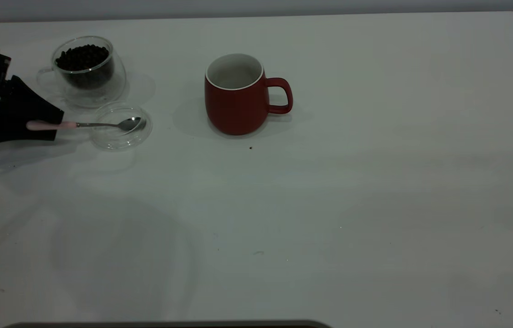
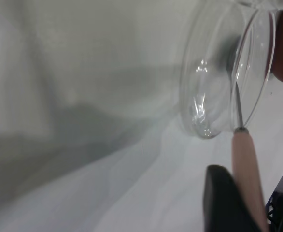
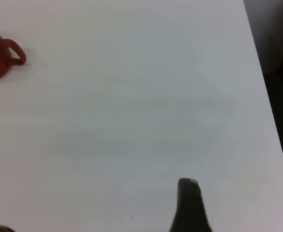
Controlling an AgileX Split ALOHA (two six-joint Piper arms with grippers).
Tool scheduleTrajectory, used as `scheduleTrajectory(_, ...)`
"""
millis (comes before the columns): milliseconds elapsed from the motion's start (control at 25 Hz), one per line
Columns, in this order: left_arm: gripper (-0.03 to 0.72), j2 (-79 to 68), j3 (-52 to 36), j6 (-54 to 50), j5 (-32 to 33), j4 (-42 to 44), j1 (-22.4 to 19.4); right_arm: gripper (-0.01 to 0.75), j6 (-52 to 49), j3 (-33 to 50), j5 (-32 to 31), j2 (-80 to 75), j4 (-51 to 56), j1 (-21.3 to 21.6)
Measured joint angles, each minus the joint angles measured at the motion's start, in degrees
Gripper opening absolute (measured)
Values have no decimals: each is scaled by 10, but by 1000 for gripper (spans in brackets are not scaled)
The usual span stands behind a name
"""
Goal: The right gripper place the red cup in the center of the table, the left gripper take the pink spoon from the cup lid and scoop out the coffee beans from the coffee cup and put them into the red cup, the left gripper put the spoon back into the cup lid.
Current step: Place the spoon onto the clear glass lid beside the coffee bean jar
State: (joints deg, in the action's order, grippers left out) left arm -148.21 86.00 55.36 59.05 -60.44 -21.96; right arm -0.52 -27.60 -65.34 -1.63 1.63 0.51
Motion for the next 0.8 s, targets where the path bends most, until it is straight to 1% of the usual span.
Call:
scheduleTrajectory(80, 470, 0, 0, -2, 0, 1, 0, 591, 0, 0, 0, 0, 0, 0)
scheduleTrajectory(200, 520, 0, 7, -10, 2, 2, -4, 591, 0, 0, 0, 0, 0, 0)
scheduleTrajectory(280, 528, 0, 20, -28, 11, 4, -12, 591, 0, 0, 0, 0, 0, 0)
scheduleTrajectory(400, 532, 0, 44, -60, 52, 5, -31, 591, 0, 0, 0, 0, 0, 0)
scheduleTrajectory(560, 532, 30, 55, -112, 65, 10, -52, 591, 0, 0, 0, 0, 0, 0)
scheduleTrajectory(680, 532, 85, 55, -143, 68, 17, -55, 591, 0, 0, 0, 0, 0, 0)
scheduleTrajectory(800, 532, 158, 55, -179, 72, 42, -43, 591, 0, 0, 0, 0, 0, 0)
